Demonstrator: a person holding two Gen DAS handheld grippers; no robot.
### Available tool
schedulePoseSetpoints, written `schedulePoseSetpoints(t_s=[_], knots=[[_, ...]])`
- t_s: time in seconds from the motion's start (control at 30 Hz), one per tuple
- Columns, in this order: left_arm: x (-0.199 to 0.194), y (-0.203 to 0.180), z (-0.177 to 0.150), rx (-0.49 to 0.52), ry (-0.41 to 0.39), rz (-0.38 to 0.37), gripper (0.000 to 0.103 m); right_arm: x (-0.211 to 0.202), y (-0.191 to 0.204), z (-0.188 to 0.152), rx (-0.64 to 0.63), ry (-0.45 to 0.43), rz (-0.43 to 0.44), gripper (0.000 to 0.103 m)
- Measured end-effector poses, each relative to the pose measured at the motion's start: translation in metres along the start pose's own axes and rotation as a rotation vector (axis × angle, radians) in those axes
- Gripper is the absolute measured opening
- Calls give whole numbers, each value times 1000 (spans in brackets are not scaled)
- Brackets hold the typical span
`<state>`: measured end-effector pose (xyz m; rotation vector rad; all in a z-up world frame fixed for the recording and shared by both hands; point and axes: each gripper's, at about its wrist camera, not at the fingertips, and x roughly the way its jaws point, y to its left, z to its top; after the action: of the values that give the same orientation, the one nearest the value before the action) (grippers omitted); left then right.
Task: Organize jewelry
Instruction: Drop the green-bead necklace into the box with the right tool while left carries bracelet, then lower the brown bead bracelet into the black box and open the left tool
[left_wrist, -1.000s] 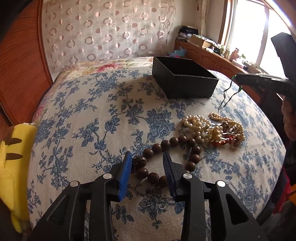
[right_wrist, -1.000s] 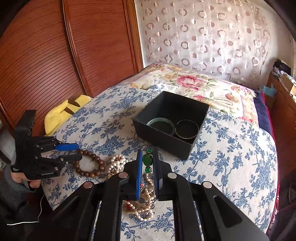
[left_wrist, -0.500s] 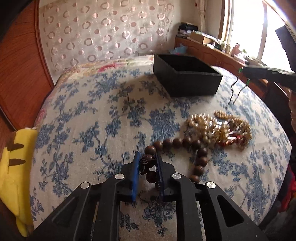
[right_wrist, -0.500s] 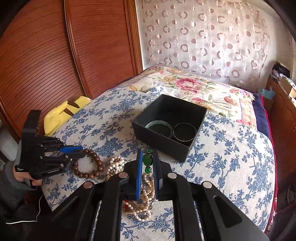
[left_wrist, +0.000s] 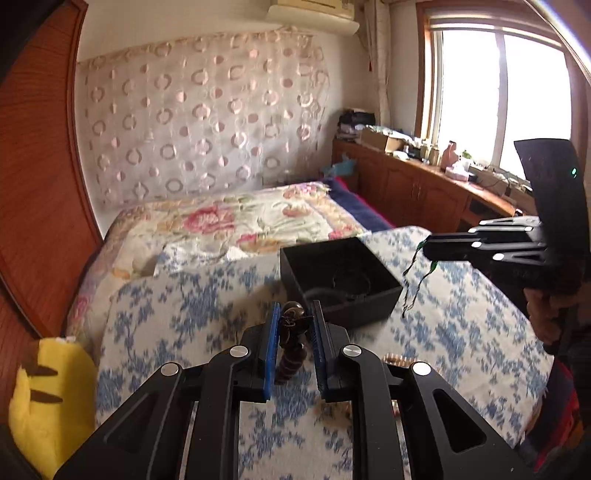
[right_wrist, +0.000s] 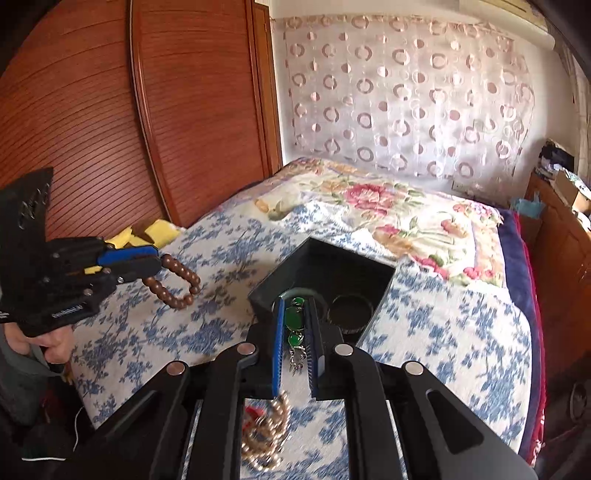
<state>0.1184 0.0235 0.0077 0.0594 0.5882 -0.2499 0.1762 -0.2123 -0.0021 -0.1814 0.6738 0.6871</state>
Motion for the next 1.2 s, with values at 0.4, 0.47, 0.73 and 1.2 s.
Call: schedulePoseSetpoints(t_s=[0.4, 0.47, 0.73, 1.2], knots=[[21, -6, 37, -36, -50, -48, 15, 39, -28, 20, 14, 11, 3, 12], [25, -7, 40, -34, -49, -49, 15, 49, -32, 17, 21, 28, 13, 12], [51, -6, 54, -38, -36, -50, 15, 76, -37, -1, 30, 67, 5, 13], [97, -12, 65, -20, 11, -43, 15, 70, -49, -12, 52, 38, 2, 39]])
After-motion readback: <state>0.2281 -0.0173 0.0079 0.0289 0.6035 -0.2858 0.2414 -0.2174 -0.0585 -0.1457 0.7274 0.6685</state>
